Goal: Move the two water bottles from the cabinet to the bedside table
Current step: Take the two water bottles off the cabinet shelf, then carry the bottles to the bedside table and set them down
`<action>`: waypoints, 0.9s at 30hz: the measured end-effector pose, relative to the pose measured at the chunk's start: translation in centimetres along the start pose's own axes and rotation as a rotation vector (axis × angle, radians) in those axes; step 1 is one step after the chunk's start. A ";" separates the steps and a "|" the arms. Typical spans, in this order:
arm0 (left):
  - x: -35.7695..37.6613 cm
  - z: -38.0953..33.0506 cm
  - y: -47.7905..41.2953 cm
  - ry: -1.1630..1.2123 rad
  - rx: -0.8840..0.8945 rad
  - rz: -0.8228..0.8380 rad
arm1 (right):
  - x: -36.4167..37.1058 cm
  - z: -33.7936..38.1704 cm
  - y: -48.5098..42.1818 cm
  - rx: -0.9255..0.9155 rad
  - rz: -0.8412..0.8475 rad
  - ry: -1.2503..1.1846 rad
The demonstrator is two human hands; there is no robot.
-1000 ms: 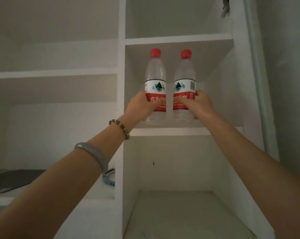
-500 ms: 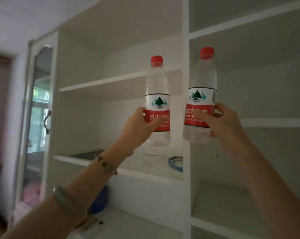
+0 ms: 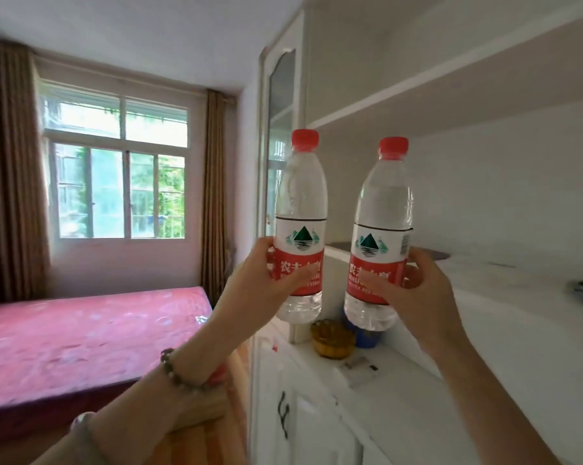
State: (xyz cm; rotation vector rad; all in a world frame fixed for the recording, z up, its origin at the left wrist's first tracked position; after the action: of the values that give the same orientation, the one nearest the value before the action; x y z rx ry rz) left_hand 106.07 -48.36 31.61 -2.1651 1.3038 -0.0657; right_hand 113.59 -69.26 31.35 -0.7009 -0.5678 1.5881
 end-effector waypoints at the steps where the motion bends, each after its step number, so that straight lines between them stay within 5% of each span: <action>1: -1.5 1.1 0.3 -0.017 -0.024 -0.032 | 1.9 -0.5 -0.2 0.005 0.031 -0.021; 13: -16.8 8.6 5.0 -0.350 -0.222 -0.384 | 22.3 -0.7 0.9 -0.050 0.340 -0.320; 27: -23.2 14.9 2.2 -0.392 -0.265 -0.410 | 32.7 -5.1 0.4 0.031 0.409 -0.403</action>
State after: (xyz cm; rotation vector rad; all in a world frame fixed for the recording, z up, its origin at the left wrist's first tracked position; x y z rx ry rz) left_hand 97.41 -23.09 24.23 -2.4788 0.6685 0.3695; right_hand 114.79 -37.10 23.67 -0.4918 -0.7212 2.1410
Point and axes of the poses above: each hand's wrist, its own y-axis away from the middle knuckle, its own x-axis out of the palm, z = x × y, the point moved 9 cm from there along -y, towards the middle knuckle, and after that the axes turned 6 degrees about -x, right-handed, at the moved point
